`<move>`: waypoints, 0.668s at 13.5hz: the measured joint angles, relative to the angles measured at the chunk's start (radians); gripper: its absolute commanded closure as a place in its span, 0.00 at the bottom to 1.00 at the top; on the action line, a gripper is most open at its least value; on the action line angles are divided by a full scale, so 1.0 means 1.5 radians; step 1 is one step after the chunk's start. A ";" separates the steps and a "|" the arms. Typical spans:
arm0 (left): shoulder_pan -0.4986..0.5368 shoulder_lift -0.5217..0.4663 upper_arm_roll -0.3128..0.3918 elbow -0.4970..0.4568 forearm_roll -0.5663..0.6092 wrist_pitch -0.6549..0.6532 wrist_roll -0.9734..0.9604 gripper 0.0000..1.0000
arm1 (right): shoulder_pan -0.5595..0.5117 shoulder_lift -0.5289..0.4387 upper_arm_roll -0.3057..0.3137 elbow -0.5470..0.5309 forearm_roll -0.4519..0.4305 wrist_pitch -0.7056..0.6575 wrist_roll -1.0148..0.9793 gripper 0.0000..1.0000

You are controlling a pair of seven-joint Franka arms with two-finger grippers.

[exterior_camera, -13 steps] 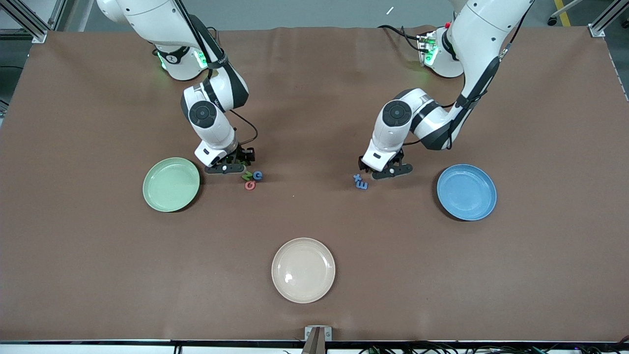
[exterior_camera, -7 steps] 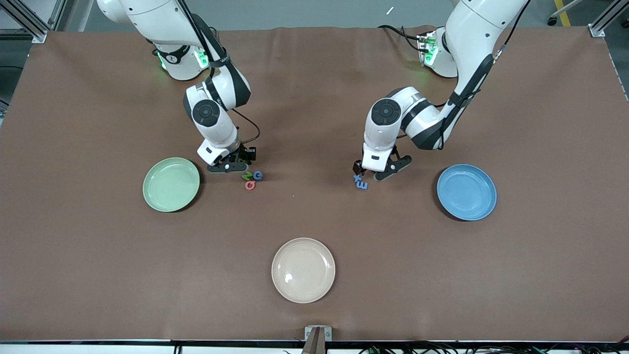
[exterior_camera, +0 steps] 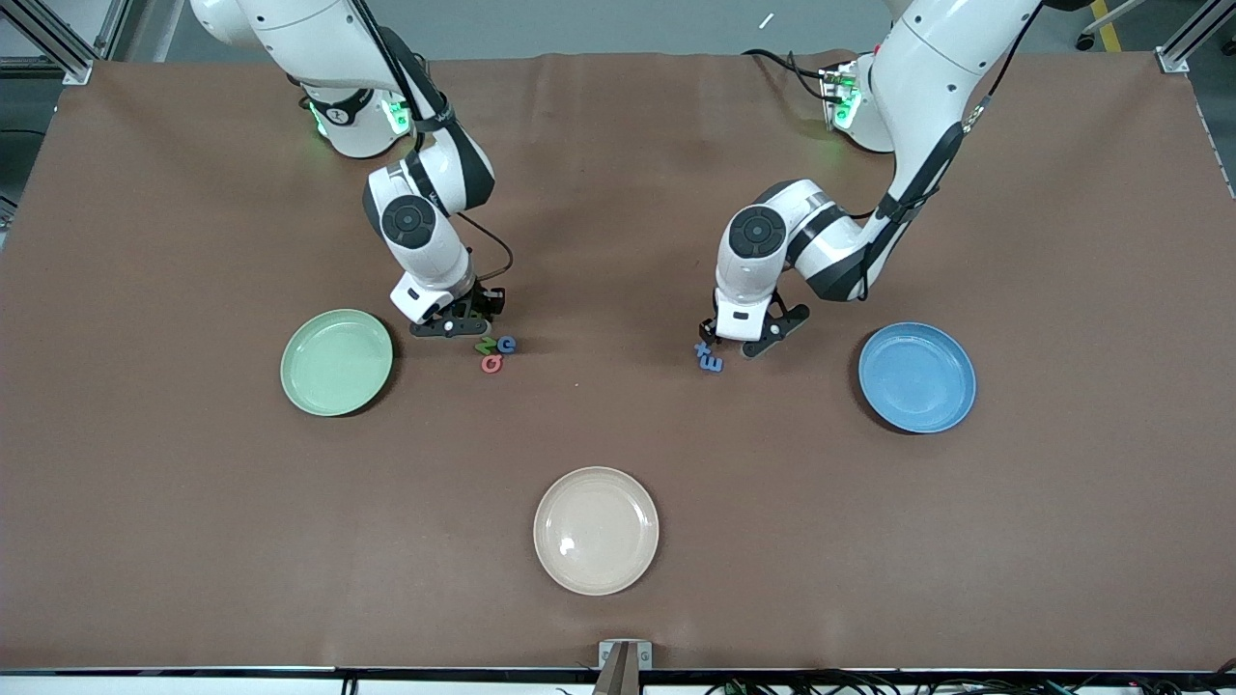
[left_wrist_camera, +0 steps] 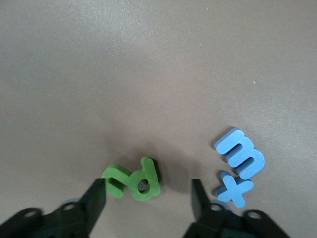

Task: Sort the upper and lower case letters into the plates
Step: 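Grasp the green B with the right gripper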

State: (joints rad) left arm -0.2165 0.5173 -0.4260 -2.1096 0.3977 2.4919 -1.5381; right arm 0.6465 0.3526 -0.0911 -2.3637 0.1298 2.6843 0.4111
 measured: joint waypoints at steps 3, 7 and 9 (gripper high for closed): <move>0.000 0.000 0.000 0.004 0.000 0.000 0.000 0.66 | 0.000 -0.001 -0.001 0.001 0.000 -0.001 0.001 0.83; -0.001 0.002 -0.001 0.004 0.000 0.000 0.000 0.89 | -0.002 -0.002 -0.008 0.016 0.000 -0.051 0.001 0.97; -0.001 0.002 -0.001 0.006 0.000 0.000 0.000 0.94 | -0.016 -0.010 -0.013 0.044 0.000 -0.113 0.000 0.98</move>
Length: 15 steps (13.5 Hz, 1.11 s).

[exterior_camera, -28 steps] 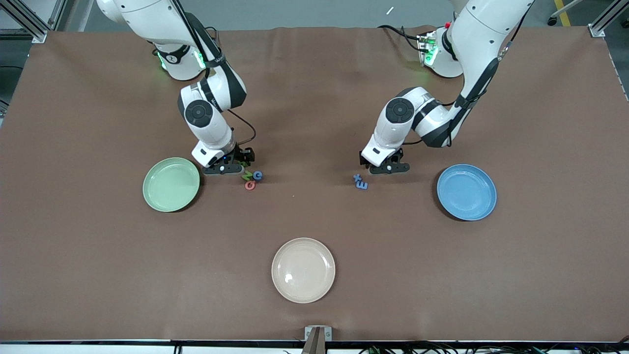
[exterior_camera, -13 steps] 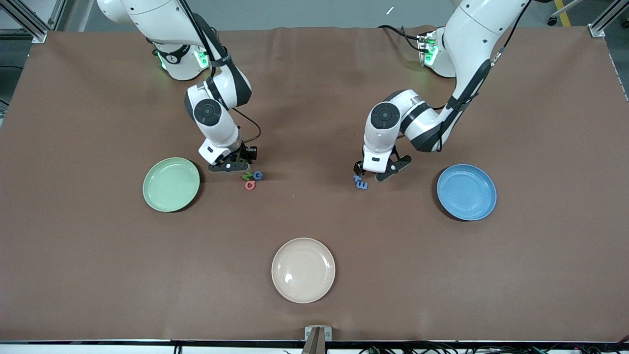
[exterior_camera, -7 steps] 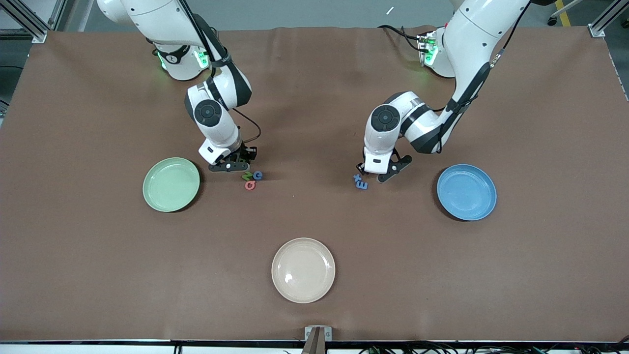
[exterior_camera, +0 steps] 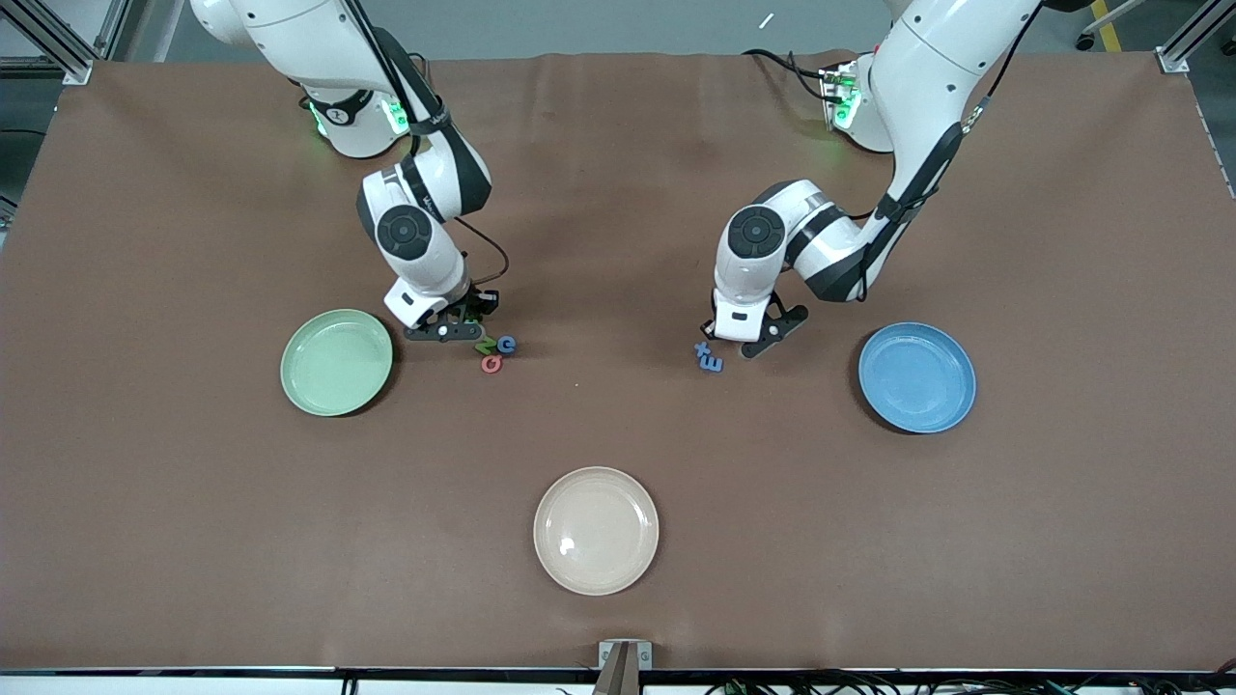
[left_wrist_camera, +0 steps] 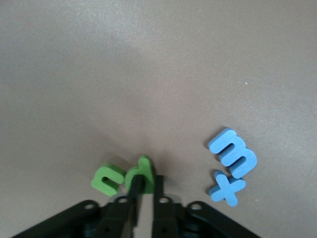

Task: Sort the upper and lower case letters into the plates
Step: 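Grasp the green B with the right gripper, then carry the B onto the green plate and open the right gripper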

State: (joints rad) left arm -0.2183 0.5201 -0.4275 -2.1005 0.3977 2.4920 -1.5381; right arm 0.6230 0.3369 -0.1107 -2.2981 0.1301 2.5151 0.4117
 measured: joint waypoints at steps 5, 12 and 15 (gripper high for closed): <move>0.001 0.001 0.001 0.004 0.000 0.000 0.000 0.28 | -0.101 -0.053 -0.005 0.049 0.000 -0.104 -0.129 1.00; 0.006 0.002 0.001 0.007 0.000 0.000 0.004 0.17 | -0.303 -0.050 -0.011 0.037 0.000 -0.107 -0.440 1.00; 0.008 0.002 0.001 0.007 0.002 0.000 0.052 0.17 | -0.307 -0.026 -0.009 0.032 0.000 -0.091 -0.443 0.98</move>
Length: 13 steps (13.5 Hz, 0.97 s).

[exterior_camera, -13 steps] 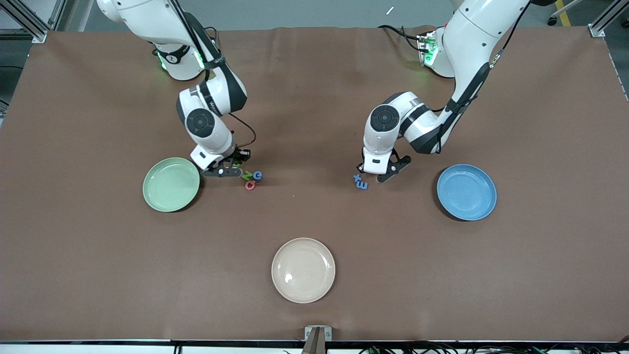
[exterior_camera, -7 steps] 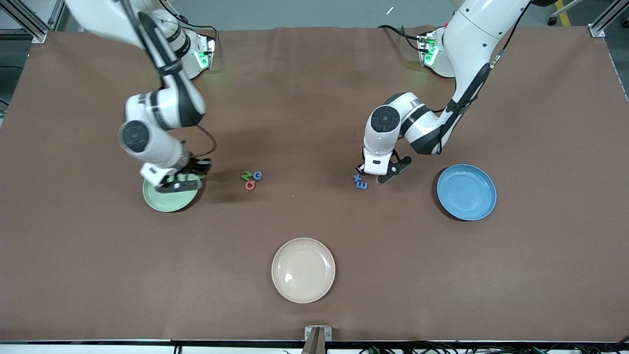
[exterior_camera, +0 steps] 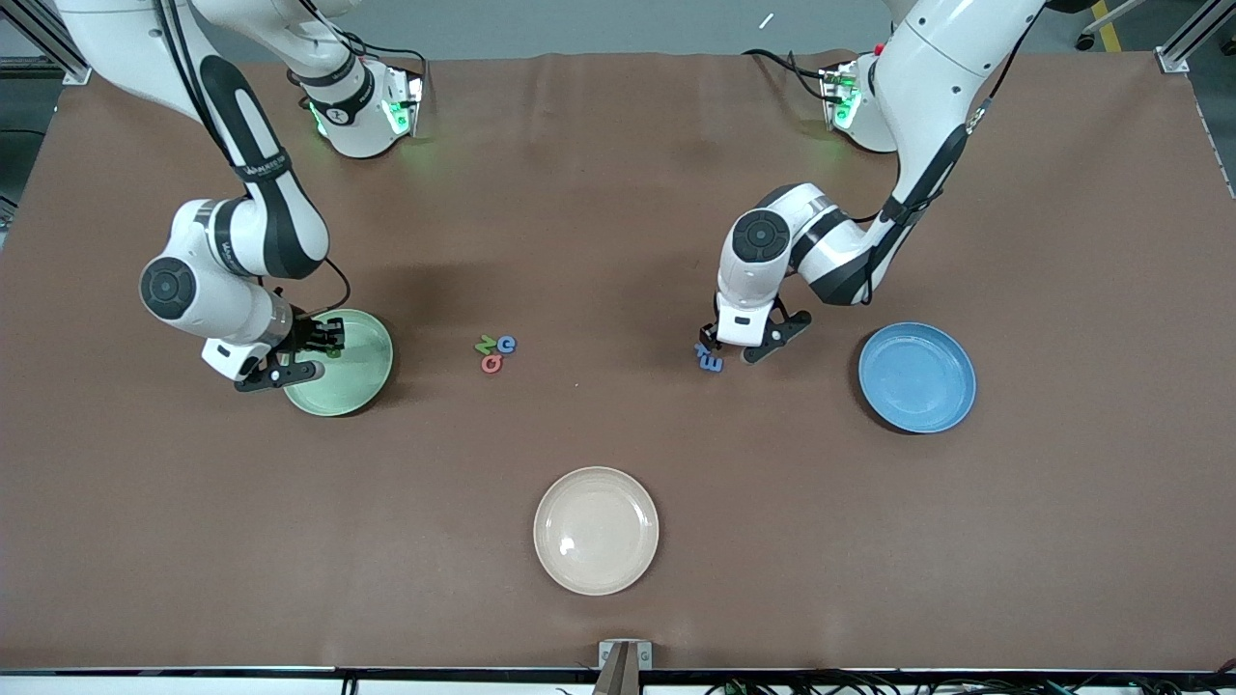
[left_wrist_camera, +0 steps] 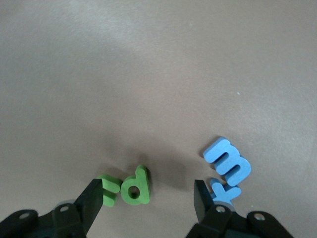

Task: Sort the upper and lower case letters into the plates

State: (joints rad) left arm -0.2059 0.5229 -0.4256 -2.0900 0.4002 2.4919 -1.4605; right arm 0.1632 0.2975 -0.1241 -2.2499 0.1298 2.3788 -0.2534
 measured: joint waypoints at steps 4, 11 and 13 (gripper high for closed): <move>0.002 0.000 0.000 0.000 0.000 -0.001 0.075 0.15 | -0.002 0.043 0.000 0.000 0.000 0.012 0.000 0.33; 0.009 0.000 -0.003 -0.009 0.003 -0.002 0.393 0.15 | -0.003 0.043 0.005 0.042 0.001 -0.060 0.018 0.00; 0.010 -0.002 -0.005 -0.013 0.003 -0.002 0.470 0.14 | 0.011 0.031 0.013 0.084 0.001 -0.127 0.085 0.00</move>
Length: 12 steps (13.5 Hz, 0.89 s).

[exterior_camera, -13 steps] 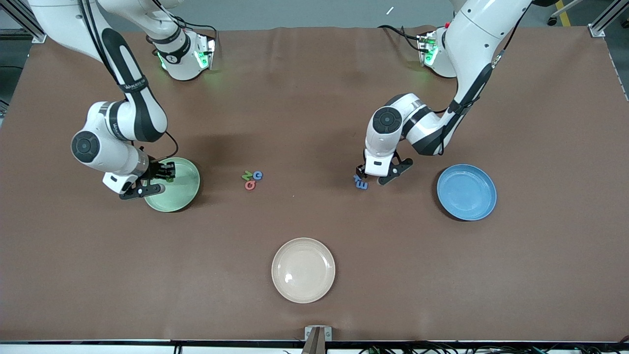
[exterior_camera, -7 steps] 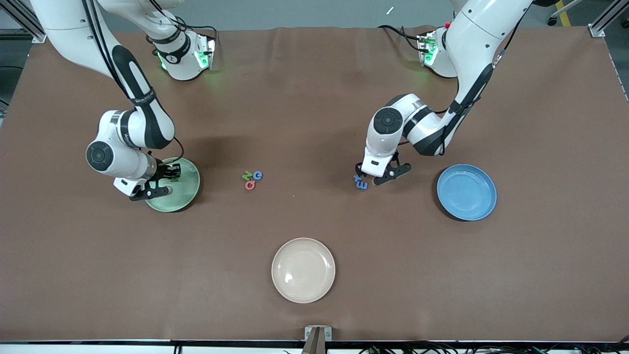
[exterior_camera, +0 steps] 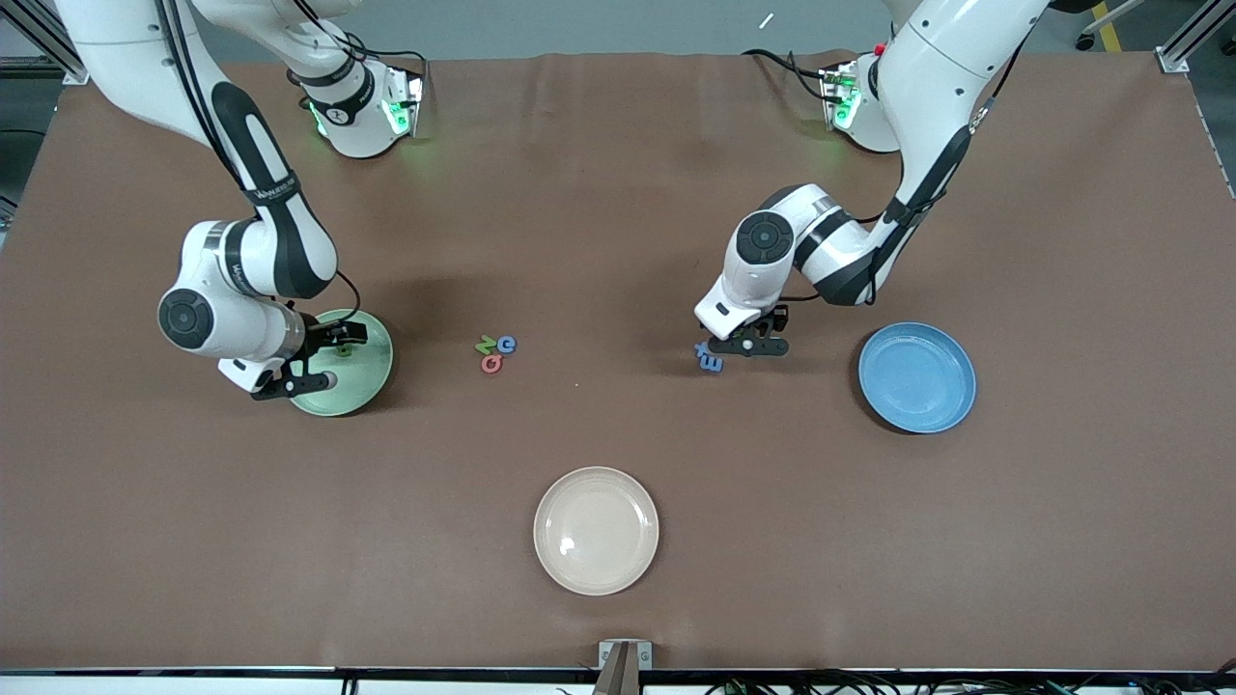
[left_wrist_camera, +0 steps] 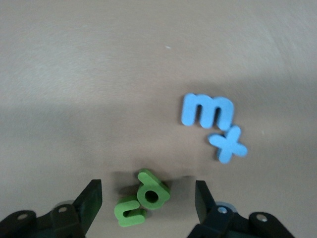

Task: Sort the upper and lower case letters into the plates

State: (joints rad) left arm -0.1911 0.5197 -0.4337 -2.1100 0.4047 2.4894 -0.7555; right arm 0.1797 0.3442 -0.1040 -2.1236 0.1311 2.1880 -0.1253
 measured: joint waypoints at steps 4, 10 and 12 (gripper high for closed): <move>0.091 -0.006 -0.090 -0.024 0.000 0.000 0.101 0.15 | 0.095 -0.013 0.007 0.022 0.000 -0.007 0.202 0.00; 0.164 -0.005 -0.143 -0.052 0.016 0.003 0.138 0.19 | 0.197 0.023 0.010 0.024 0.000 0.107 0.365 0.01; 0.161 -0.003 -0.144 -0.055 0.029 0.011 0.136 0.22 | 0.222 0.046 0.010 0.038 0.000 0.126 0.410 0.05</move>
State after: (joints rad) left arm 0.0507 0.5145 -0.6491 -2.1928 0.4488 2.5053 -0.5511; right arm 0.5122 0.4132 -0.0894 -2.0659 0.1318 2.3767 0.4898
